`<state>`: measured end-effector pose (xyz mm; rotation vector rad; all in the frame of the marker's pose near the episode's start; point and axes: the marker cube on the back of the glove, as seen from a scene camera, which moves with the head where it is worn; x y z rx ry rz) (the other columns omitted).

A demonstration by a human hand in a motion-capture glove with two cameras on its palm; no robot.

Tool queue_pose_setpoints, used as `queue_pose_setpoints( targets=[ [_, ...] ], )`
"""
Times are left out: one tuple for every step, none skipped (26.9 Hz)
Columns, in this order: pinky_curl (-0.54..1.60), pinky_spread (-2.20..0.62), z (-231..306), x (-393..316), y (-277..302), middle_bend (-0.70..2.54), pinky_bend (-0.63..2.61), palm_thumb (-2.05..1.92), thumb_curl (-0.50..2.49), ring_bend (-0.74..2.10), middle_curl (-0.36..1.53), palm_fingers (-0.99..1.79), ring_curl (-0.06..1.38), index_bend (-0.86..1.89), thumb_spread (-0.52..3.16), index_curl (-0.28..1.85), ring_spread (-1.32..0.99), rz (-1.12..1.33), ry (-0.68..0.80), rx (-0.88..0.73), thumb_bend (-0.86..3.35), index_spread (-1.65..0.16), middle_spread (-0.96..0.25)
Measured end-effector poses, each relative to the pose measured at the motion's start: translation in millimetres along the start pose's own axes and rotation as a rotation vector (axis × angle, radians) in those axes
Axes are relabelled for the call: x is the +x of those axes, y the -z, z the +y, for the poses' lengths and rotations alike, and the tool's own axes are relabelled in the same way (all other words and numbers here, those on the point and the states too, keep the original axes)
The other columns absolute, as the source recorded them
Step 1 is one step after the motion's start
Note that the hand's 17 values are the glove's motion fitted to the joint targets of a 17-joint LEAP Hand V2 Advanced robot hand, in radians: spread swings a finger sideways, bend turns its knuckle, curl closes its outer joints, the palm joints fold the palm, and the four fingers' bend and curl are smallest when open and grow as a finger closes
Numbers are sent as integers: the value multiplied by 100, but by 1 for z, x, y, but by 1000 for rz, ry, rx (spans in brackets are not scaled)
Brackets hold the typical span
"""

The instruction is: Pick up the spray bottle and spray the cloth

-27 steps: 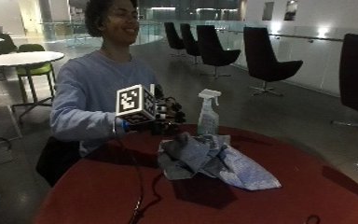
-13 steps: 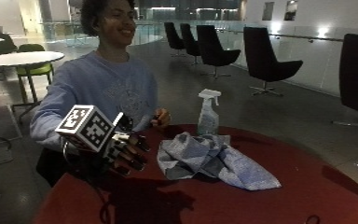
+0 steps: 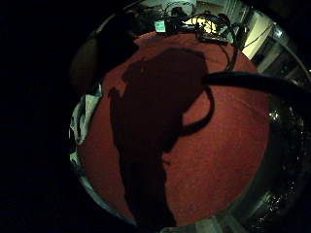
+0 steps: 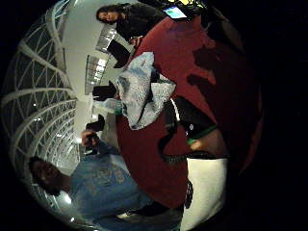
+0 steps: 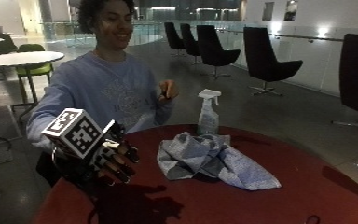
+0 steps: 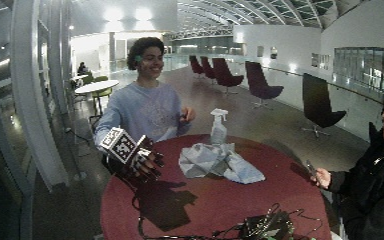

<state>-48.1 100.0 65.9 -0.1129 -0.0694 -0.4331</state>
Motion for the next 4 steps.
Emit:
queue_pose_setpoints(
  targets=[
    [25, 22, 0, 0, 0, 28, 15, 73, 41, 26, 42, 66, 32, 16, 112, 36, 4, 6, 3, 0, -2, -31, -2],
    [25, 22, 0, -1, 0, 28, 15, 73, 41, 26, 42, 66, 32, 16, 112, 36, 4, 11, 8, 1, -2, -31, -2],
    [25, 22, -1, -1, 0, 28, 16, 74, 41, 26, 42, 66, 32, 15, 112, 36, 4, 15, 13, 3, -1, -31, -2],
    [25, 22, -1, -1, 0, 28, 16, 74, 41, 26, 42, 66, 32, 15, 112, 36, 4, 17, 16, 3, -1, -31, -2]
  ],
)
